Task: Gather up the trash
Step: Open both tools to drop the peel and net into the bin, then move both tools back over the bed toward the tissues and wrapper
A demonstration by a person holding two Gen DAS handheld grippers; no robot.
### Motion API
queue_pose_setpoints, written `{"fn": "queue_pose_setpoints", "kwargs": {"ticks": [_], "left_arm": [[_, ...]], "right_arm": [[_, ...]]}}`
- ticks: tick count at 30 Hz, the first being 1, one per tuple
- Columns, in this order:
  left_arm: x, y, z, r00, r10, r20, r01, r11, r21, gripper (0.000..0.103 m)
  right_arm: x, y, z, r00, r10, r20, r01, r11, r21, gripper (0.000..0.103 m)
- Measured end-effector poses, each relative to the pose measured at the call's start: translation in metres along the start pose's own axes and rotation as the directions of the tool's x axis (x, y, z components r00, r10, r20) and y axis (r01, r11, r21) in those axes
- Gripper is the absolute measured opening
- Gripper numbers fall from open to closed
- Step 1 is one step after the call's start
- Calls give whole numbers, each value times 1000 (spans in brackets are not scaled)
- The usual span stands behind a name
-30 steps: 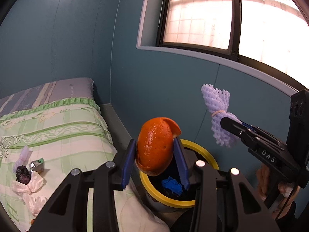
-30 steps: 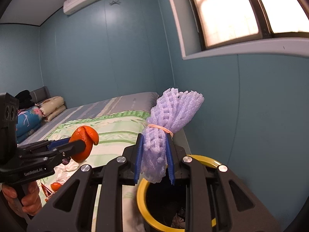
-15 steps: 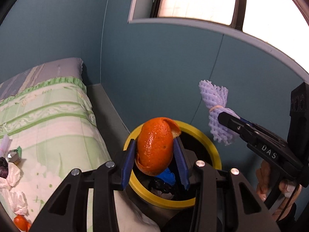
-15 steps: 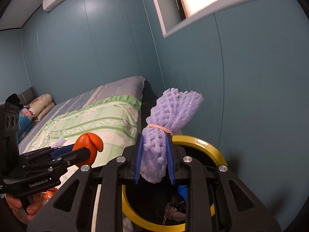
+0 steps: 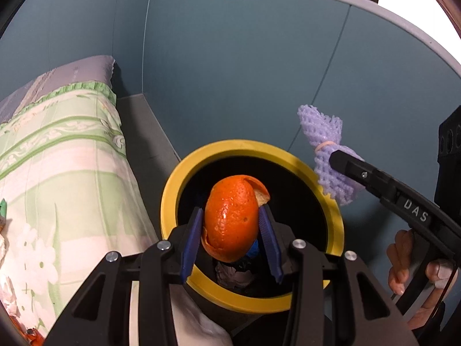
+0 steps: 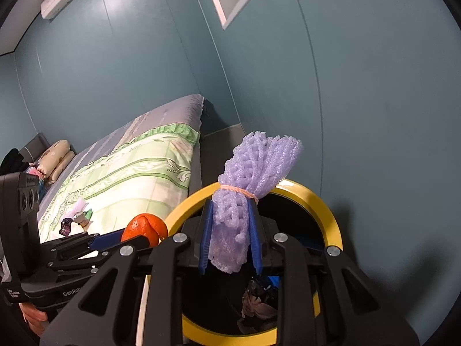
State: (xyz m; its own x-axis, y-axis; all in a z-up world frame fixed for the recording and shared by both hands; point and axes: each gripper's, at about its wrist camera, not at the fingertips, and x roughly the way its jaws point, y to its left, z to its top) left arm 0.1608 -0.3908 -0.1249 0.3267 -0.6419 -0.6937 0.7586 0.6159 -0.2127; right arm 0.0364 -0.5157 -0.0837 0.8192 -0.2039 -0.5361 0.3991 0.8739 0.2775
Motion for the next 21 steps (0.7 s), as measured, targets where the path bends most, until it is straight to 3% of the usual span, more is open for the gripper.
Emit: {"fn": "queue_pose_setpoints", "kwargs": {"ticks": [8, 11, 15, 21], "left_arm": [[15, 2, -3, 1000, 0, -24, 0, 1000, -14, 40], [12, 2, -2, 1000, 5, -8, -6, 1000, -15, 53], [3, 4, -2, 1000, 11, 15, -10, 1000, -20, 63], [-11, 16, -1, 999, 12, 36, -10, 999, -47, 71]], "right_arm": [[7, -10, -5, 1000, -3, -19, 3, 1000, 25, 25], [7, -11, -5, 1000, -9, -18, 9, 999, 33, 29], [7, -14, -5, 1000, -12, -14, 12, 999, 48, 43], [3, -13, -4, 1000, -22, -7, 22, 998, 53, 43]]}}
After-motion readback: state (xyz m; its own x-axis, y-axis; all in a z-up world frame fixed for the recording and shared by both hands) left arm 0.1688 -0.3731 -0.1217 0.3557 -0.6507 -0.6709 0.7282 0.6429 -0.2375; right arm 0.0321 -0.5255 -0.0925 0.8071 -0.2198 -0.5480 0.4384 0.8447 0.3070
